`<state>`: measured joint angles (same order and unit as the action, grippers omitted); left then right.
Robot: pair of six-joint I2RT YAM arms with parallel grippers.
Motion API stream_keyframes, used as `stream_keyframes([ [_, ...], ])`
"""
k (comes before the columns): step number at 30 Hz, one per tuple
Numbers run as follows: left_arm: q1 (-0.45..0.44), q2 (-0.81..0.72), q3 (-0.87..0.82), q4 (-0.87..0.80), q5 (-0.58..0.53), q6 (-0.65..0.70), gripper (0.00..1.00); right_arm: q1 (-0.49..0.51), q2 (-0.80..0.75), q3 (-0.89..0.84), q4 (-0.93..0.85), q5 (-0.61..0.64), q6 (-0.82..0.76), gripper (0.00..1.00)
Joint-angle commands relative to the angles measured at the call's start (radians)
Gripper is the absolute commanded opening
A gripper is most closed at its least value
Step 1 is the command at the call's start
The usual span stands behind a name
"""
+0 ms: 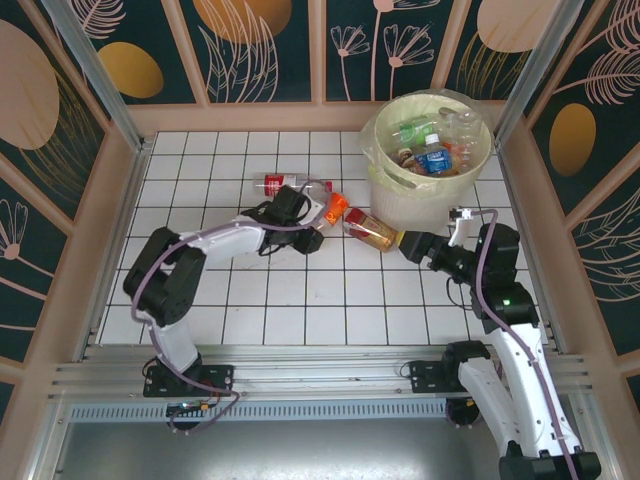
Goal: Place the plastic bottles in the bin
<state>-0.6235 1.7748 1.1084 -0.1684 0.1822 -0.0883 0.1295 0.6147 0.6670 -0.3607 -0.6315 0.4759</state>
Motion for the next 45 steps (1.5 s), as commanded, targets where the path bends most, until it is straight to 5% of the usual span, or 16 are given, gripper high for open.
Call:
stream_keyframes([
  [1, 0.003, -0.119, -0.074, 0.120, 0.094, -0.119, 0.42, 0.034, -0.010, -0.041, 0.129, -0.033, 0.125, 0.84],
  [16, -0.112, -0.453, -0.344, 0.361, 0.236, -0.345, 0.41, 0.459, 0.271, -0.027, 0.470, 0.292, 0.267, 0.87],
  [28, -0.167, -0.531, -0.408, 0.452, 0.260, -0.409, 0.42, 0.519, 0.479, 0.074, 0.610, 0.311, 0.270, 0.88],
  [37, -0.189, -0.518, -0.399, 0.462, 0.246, -0.408, 0.44, 0.532, 0.486, 0.109, 0.583, 0.338, 0.250, 0.63],
  [41, -0.189, -0.529, -0.391, 0.454, 0.235, -0.401, 0.57, 0.532, 0.471, 0.119, 0.558, 0.348, 0.237, 0.55],
  [45, -0.189, -0.553, -0.391, 0.481, 0.204, -0.403, 0.98, 0.531, 0.445, 0.152, 0.503, 0.364, 0.196, 0.54],
])
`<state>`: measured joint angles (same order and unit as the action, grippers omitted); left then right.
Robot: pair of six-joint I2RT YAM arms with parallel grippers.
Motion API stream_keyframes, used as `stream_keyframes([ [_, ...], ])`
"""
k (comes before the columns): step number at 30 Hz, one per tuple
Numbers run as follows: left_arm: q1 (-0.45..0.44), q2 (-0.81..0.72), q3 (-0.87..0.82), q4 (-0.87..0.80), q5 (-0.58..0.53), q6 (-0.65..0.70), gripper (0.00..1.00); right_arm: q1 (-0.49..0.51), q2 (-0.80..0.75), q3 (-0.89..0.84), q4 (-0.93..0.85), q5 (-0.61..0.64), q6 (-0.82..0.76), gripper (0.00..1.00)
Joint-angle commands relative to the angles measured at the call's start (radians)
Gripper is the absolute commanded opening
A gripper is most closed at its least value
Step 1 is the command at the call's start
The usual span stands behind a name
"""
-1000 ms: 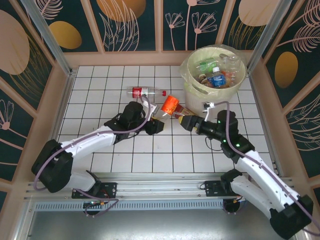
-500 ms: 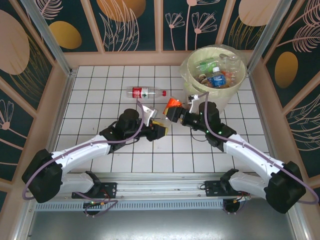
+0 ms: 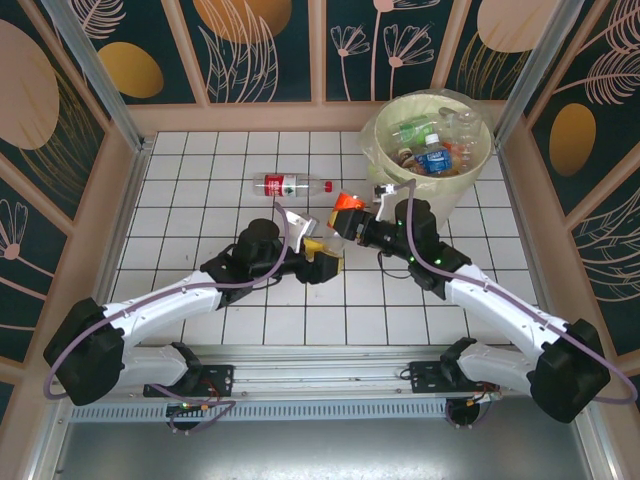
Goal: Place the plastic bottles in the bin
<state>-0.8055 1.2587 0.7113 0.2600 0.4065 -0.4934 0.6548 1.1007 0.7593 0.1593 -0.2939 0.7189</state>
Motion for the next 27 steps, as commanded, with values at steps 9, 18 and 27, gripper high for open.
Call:
stream_keyframes([
  [9, -0.008, -0.154, -0.005, 0.124, -0.043, 0.066, 0.99, -0.071, -0.099, 0.278, -0.252, 0.084, -0.244, 0.54],
  [18, -0.007, -0.173, 0.027, 0.093, -0.043, 0.093, 0.99, -0.268, -0.006, 0.578, -0.382, 0.093, -0.413, 0.54],
  [27, -0.007, -0.170, 0.044, 0.046, -0.061, 0.112, 0.99, -0.377, 0.163, 0.759, -0.446, 0.206, -0.531, 0.55],
])
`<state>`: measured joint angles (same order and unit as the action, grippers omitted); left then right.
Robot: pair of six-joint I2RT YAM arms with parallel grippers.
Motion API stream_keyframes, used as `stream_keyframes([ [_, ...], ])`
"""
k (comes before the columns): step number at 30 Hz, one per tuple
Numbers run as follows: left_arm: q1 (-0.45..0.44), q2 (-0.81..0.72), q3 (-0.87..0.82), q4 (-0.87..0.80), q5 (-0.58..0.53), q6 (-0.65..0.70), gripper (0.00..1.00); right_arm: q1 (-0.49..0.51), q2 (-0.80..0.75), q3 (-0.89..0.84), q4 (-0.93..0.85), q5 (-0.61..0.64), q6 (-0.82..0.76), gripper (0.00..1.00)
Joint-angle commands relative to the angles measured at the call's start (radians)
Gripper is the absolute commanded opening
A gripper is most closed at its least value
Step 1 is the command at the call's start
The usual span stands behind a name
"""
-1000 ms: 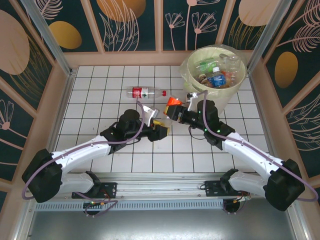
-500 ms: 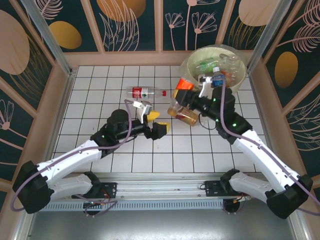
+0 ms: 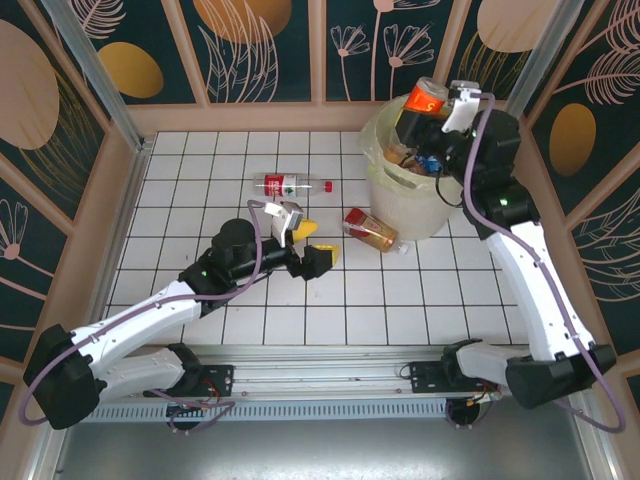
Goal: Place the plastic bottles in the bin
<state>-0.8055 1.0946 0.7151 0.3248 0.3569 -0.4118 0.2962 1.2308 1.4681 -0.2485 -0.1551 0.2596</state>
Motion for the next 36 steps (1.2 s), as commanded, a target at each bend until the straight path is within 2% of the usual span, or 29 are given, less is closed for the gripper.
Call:
stream_keyframes([
  [1, -0.008, -0.006, 0.044, -0.024, -0.014, 0.034, 0.99, -0.024, 0.051, 0.062, -0.045, 0.092, -0.086, 0.55],
  [8, -0.007, 0.008, 0.062, -0.064, -0.032, 0.053, 0.99, -0.041, 0.170, 0.134, -0.137, 0.255, -0.208, 0.56],
  [14, -0.007, 0.027, 0.075, -0.074, -0.041, 0.060, 0.99, -0.043, 0.209, 0.186, -0.246, 0.396, -0.329, 0.56],
  [17, -0.007, 0.050, 0.088, -0.075, -0.038, 0.062, 0.99, -0.043, 0.220, 0.193, -0.283, 0.425, -0.366, 0.57],
  [20, -0.008, 0.078, 0.108, -0.084, -0.030, 0.062, 0.99, -0.042, 0.237, 0.195, -0.303, 0.399, -0.384, 0.60],
  [28, -0.007, 0.103, 0.127, -0.095, -0.021, 0.055, 0.99, -0.039, 0.282, 0.200, -0.284, 0.298, -0.389, 0.77],
  [36, -0.008, 0.126, 0.127, -0.156, -0.062, 0.082, 0.99, -0.047, 0.251, 0.215, -0.223, 0.210, -0.314, 0.78],
])
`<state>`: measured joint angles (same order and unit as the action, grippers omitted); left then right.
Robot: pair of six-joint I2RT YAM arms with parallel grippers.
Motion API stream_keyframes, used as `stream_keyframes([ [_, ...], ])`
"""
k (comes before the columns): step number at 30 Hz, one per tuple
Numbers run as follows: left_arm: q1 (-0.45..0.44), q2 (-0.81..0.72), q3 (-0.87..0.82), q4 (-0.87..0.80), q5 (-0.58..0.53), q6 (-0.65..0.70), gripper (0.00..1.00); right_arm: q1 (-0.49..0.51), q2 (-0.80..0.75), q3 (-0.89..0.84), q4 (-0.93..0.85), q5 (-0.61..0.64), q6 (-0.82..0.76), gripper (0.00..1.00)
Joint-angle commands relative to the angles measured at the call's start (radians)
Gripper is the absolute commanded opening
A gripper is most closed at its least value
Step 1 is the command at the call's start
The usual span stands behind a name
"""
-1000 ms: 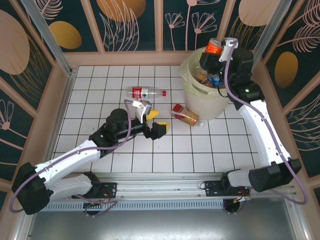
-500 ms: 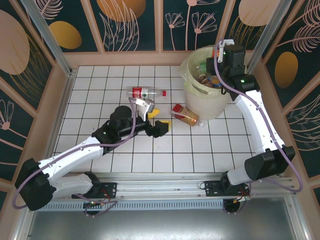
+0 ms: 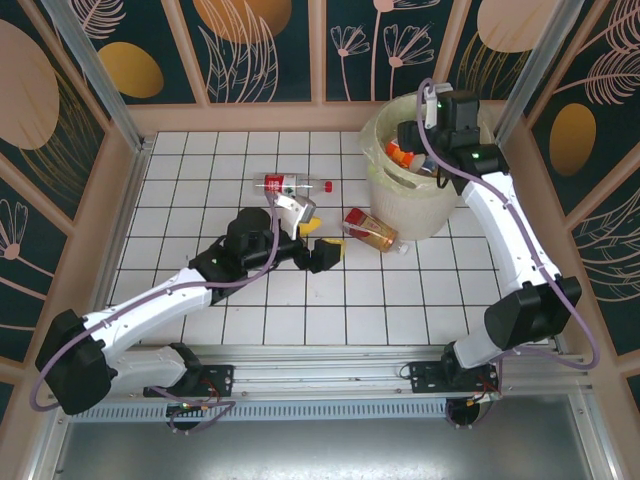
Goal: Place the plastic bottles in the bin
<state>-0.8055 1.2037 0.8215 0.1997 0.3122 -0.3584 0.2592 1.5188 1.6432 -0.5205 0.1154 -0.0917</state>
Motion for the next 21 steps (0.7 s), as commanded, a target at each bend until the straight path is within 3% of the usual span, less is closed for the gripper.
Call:
stream_keyframes([
  [1, -0.008, 0.023, 0.019, -0.031, -0.016, 0.029, 0.99, -0.013, -0.049, 0.037, 0.053, -0.082, 0.047, 0.78],
  [4, -0.008, 0.042, 0.020, -0.033, -0.019, 0.030, 0.99, -0.026, -0.091, 0.020, 0.058, -0.097, 0.082, 0.76],
  [12, -0.008, 0.108, 0.039, -0.071, -0.060, 0.078, 0.99, -0.044, -0.317, -0.177, 0.118, -0.319, 0.157, 0.76],
  [21, -0.007, 0.112, 0.026, -0.008, -0.023, 0.072, 0.99, -0.018, -0.626, -0.564, 0.202, -0.538, 0.273, 0.76],
])
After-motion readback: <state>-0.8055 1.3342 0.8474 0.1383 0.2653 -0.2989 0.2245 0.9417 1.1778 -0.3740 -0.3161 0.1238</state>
